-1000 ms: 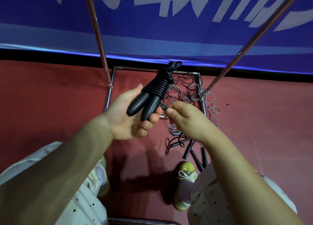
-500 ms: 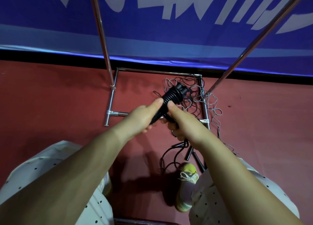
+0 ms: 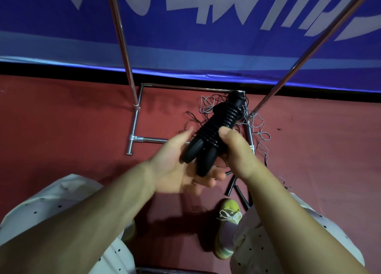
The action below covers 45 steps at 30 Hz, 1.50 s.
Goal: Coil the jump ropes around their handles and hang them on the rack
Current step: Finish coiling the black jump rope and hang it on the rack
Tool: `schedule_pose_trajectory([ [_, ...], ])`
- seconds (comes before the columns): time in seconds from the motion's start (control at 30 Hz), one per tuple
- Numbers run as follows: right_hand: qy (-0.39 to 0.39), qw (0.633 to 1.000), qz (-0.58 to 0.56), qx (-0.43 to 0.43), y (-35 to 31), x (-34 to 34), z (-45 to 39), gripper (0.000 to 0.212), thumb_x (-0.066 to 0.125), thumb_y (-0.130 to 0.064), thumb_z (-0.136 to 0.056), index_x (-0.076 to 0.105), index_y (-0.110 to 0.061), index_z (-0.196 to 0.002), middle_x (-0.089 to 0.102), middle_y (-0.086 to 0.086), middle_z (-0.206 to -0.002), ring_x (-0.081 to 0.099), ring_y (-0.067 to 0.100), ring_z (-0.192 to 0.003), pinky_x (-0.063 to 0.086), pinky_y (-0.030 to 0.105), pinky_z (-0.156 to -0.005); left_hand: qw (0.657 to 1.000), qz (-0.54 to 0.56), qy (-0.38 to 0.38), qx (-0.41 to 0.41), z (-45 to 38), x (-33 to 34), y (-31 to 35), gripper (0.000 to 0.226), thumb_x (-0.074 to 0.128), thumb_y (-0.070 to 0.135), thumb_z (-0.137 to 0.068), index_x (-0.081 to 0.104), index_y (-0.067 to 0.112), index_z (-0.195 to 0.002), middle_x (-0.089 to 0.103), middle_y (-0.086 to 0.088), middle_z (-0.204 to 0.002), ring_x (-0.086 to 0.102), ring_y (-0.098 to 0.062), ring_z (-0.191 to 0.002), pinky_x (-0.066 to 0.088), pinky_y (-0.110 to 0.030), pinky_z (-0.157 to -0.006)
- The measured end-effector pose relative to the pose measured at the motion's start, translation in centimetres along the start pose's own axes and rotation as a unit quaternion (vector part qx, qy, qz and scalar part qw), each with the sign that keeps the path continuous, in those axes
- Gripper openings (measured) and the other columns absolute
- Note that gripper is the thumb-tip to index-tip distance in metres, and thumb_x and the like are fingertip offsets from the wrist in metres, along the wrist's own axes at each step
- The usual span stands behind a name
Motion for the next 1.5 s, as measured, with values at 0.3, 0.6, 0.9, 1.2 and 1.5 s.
schedule_pose_trajectory([
  [0.3, -0.136, 0.989, 0.061, -0.008, 0.9, -0.3, -0.9, 0.095, 0.048, -0.084, -0.072, 0.055, 0.002, -0.111, 0.055, 0.002, -0.066, 0.041, 0.014, -0.047, 0.030, 0.021, -0.043, 1.000, 0.001, -0.003, 0.015, 0.8, -0.1, 1.3, 0.082, 0.021, 0.078, -0.076, 0.062, 0.008, -0.065, 0.046, -0.003, -0.050, 0.034, -0.010, -0.031, 0.025, -0.013, -0.035],
  [0.6, -0.075, 0.967, 0.234, -0.062, 0.3, -1.3, -1.0, 0.025, 0.071, -0.025, -0.076, 0.051, -0.028, -0.091, 0.052, 0.012, -0.086, 0.045, 0.012, -0.069, 0.040, 0.034, -0.060, 0.980, 0.090, -0.158, 0.080, 1.9, 0.2, 3.3, 0.083, 0.020, 0.073, -0.086, 0.064, 0.004, -0.087, 0.059, -0.004, -0.064, 0.053, -0.011, -0.044, 0.043, -0.021, -0.045],
  [0.9, -0.051, 0.962, 0.268, -0.021, 0.1, -1.7, -0.9, 0.029, 0.048, -0.024, -0.100, 0.061, -0.020, -0.075, 0.058, -0.007, -0.062, 0.053, 0.006, -0.062, 0.041, 0.024, -0.069, 0.987, 0.049, 0.041, 0.147, 2.6, -3.1, 5.5, 0.082, 0.016, 0.075, -0.086, 0.063, 0.010, -0.069, 0.045, 0.002, -0.053, 0.035, -0.008, -0.034, 0.030, -0.016, -0.038],
  [1.2, -0.084, 0.979, -0.008, 0.183, 2.5, 0.2, 0.3, 0.035, 0.037, -0.028, -0.102, 0.053, -0.010, -0.077, 0.034, -0.005, -0.049, 0.025, 0.005, -0.036, 0.028, 0.015, -0.035, 0.895, -0.261, 0.319, 0.172, 2.2, -6.3, 5.6, 0.066, 0.022, 0.062, -0.095, 0.060, 0.011, -0.079, 0.055, -0.002, -0.060, 0.042, -0.010, -0.042, 0.042, -0.023, -0.047],
  [1.5, -0.018, 0.979, -0.056, 0.196, 2.8, 0.6, -0.2, 0.039, 0.040, -0.044, -0.099, 0.053, -0.013, -0.078, 0.034, -0.005, -0.049, 0.037, 0.010, -0.037, 0.050, 0.030, -0.050, 0.782, -0.433, 0.394, 0.213, 2.8, -6.1, 7.0, 0.037, 0.065, 0.055, -0.078, 0.056, 0.022, -0.090, 0.058, 0.008, -0.078, 0.059, -0.016, -0.077, 0.052, -0.039, -0.071],
])
Point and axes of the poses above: each hand's wrist, its own z-axis away from the middle knuckle, its own x-axis out of the palm, y = z × x, the point moved 8 cm from there along -z, towards the middle knuckle
